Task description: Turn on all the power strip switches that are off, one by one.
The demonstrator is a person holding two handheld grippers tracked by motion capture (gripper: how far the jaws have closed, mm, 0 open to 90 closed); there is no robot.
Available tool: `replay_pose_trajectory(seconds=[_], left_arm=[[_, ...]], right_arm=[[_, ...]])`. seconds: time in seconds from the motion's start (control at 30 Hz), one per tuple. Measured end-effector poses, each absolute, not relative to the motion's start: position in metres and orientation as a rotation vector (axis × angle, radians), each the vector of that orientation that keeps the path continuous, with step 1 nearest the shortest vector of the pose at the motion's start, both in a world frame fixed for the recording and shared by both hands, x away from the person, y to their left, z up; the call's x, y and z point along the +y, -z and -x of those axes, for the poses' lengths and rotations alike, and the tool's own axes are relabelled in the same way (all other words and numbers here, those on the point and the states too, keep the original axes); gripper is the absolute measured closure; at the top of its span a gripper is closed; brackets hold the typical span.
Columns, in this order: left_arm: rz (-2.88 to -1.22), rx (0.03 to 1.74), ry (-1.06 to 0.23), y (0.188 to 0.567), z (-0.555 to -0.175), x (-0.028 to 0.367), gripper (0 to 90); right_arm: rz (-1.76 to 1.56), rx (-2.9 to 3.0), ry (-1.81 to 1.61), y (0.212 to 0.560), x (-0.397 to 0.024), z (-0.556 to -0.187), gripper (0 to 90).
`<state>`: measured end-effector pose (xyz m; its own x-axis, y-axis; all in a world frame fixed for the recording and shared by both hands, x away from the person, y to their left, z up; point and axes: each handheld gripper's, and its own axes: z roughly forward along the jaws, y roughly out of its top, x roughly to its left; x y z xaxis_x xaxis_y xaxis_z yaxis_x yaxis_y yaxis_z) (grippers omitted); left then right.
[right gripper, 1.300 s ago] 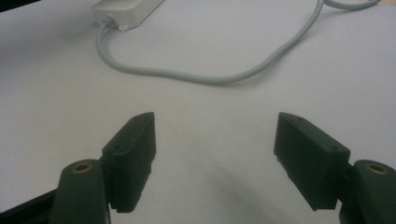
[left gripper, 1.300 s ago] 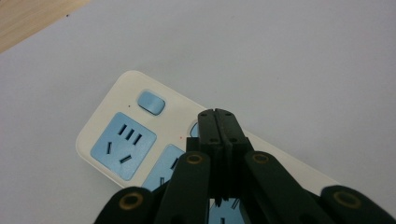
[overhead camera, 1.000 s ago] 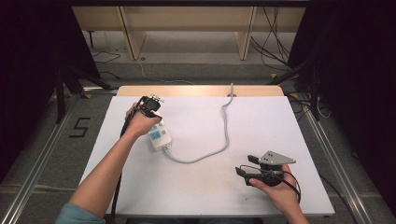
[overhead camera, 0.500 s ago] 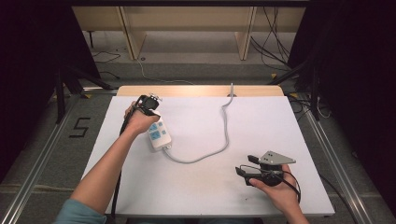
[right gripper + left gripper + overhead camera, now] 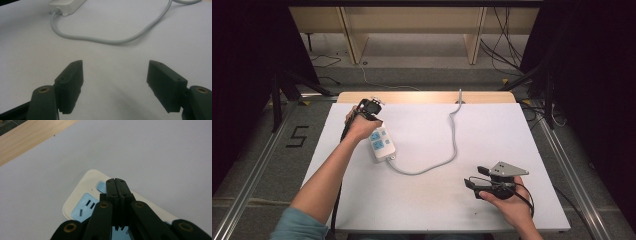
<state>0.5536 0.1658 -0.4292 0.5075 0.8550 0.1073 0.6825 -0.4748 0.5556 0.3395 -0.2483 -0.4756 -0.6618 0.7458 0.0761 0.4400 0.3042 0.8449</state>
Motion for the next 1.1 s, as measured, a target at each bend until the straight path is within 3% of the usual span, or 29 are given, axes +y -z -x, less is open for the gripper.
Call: replay_pose_trajectory(seconds=[1.1], left_arm=[[-2.314, 1.285, -0.543, 0.438, -0.574, 0.164, 89.7]], right_arm=[[-1.064, 2.247, -1.295, 0.476, -0.249, -0.34, 30.4]])
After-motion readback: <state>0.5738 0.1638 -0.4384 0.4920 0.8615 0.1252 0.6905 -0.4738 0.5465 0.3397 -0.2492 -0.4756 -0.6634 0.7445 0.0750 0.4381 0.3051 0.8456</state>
